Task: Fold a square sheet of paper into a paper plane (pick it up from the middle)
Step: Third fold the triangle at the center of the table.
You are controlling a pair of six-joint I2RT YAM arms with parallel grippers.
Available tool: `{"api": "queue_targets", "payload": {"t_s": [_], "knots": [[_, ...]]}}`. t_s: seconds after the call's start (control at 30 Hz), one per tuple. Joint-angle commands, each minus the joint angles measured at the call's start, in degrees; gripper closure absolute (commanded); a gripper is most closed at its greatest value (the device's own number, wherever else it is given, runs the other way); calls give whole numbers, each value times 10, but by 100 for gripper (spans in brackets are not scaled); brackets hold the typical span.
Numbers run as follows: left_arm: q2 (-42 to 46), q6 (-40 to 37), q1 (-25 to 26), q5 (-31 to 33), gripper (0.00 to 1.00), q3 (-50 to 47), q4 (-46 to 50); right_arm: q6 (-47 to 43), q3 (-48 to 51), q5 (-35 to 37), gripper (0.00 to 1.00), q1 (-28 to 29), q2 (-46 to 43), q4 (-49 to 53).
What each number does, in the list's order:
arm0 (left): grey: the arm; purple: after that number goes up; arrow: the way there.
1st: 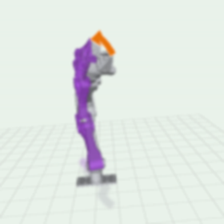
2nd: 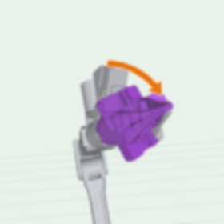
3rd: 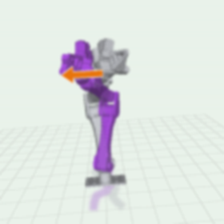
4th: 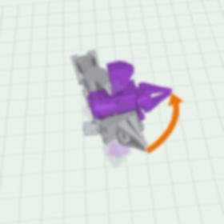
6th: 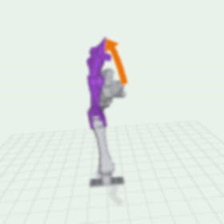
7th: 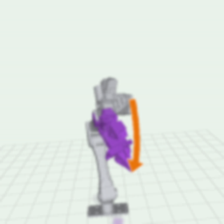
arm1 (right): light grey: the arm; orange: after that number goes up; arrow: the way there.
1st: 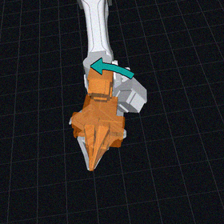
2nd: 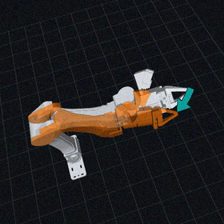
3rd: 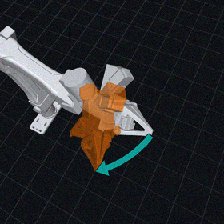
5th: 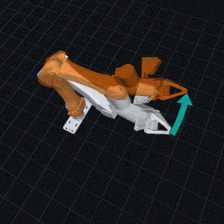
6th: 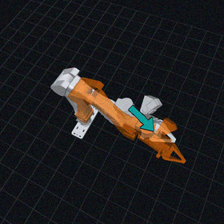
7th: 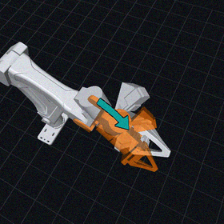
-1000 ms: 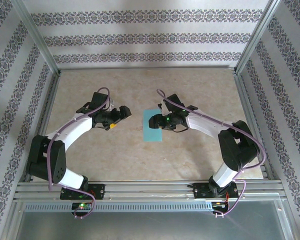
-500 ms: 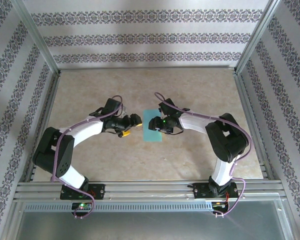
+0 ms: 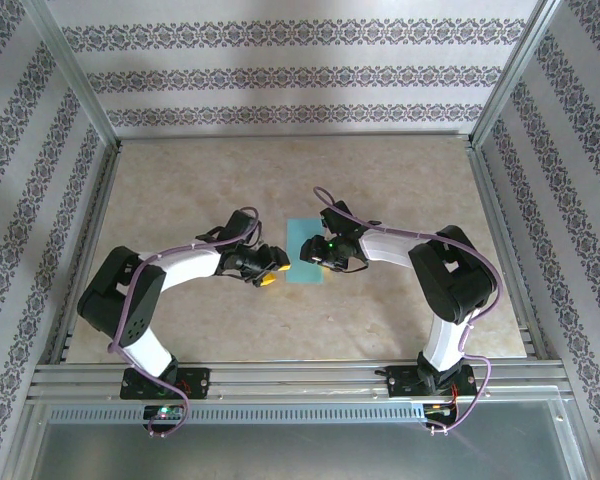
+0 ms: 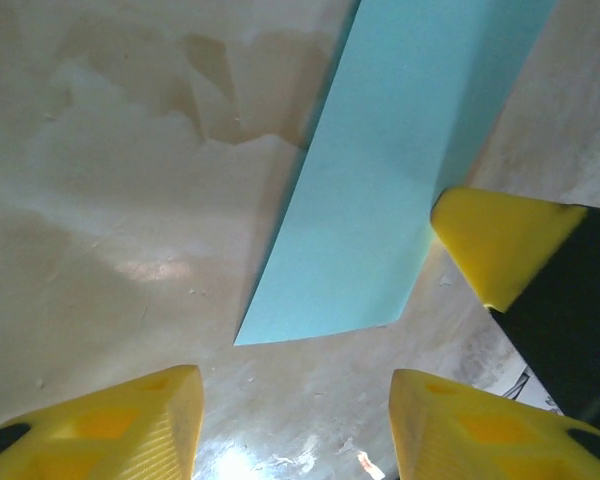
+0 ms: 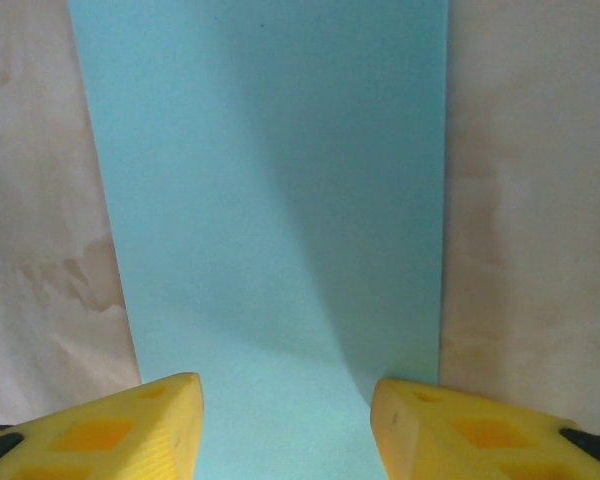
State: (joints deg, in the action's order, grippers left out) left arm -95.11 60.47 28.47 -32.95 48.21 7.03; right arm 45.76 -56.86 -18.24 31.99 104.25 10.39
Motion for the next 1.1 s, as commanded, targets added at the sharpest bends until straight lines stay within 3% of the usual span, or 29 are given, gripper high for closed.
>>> {"api": "queue_targets", "payload": {"t_s": [0.0, 0.53, 1.07], "knots": [[-24, 13, 11, 2, 51, 6, -20, 12, 31, 26, 46, -1, 31, 41], [-65, -5, 24, 22, 65, 45, 11, 25, 38, 12, 48, -4, 39, 41], [-75, -18, 32, 36, 68, 73, 39, 25, 46, 8, 49, -6, 44, 35]]}}
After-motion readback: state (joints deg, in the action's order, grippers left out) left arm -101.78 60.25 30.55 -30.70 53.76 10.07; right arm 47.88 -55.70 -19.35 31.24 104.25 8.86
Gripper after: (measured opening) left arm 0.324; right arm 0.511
